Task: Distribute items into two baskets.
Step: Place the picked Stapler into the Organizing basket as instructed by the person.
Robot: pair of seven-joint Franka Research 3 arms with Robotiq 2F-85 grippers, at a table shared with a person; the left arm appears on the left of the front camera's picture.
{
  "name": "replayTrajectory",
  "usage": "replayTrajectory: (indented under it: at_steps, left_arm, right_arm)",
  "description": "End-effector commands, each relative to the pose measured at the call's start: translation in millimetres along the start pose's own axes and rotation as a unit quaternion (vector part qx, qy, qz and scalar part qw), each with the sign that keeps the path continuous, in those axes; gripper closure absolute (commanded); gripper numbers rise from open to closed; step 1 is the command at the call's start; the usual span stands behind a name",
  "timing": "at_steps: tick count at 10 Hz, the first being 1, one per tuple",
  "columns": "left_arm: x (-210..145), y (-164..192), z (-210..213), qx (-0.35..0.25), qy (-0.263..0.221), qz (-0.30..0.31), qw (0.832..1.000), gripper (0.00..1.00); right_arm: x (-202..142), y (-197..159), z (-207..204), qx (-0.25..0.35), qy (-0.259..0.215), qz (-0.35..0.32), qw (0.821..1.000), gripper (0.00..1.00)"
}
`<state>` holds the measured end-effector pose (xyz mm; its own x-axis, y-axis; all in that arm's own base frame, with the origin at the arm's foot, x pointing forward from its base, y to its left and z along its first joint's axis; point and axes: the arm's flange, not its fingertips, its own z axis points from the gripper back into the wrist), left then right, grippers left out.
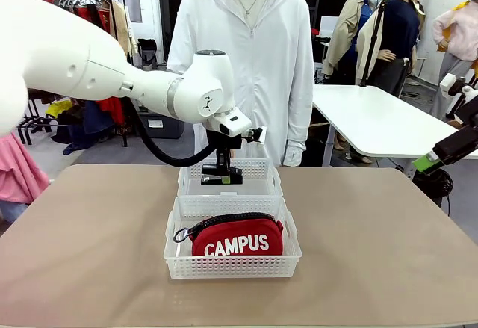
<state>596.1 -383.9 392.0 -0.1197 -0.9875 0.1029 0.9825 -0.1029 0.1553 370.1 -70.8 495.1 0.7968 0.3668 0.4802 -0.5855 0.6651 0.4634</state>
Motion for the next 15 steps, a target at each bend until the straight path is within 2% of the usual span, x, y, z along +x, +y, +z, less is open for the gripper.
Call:
replayTrajectory:
  at_steps: [1, 6, 10, 11, 15]
  left_arm:
    - [9, 11, -7, -0.007, 0.021, 0.013, 1.0, 0.99]
    - [10, 8, -43, -0.034, 0.035, 0.019, 0.999, 0.99]
    - [11, 5, -55, -0.043, 0.039, 0.02, 0.998, 0.99]
    - [11, 6, -55, -0.043, 0.038, 0.02, 0.998, 0.95]
    - [10, 8, -51, -0.043, 0.032, 0.023, 0.998, 0.17]
  right_arm:
    - [1, 2, -1, 0.004, -0.005, -0.002, 1.0, 0.0]
    - [1, 2, -1, 0.004, -0.005, -0.002, 1.0, 0.0]
    - [1, 2, -1, 0.004, -0.005, -0.002, 1.0, 0.0]
    - [1, 2, -1, 0.004, -0.005, -0.002, 1.0, 0.0]
    - [1, 2, -1, 0.004, -0.005, -0.002, 1.0, 0.0]
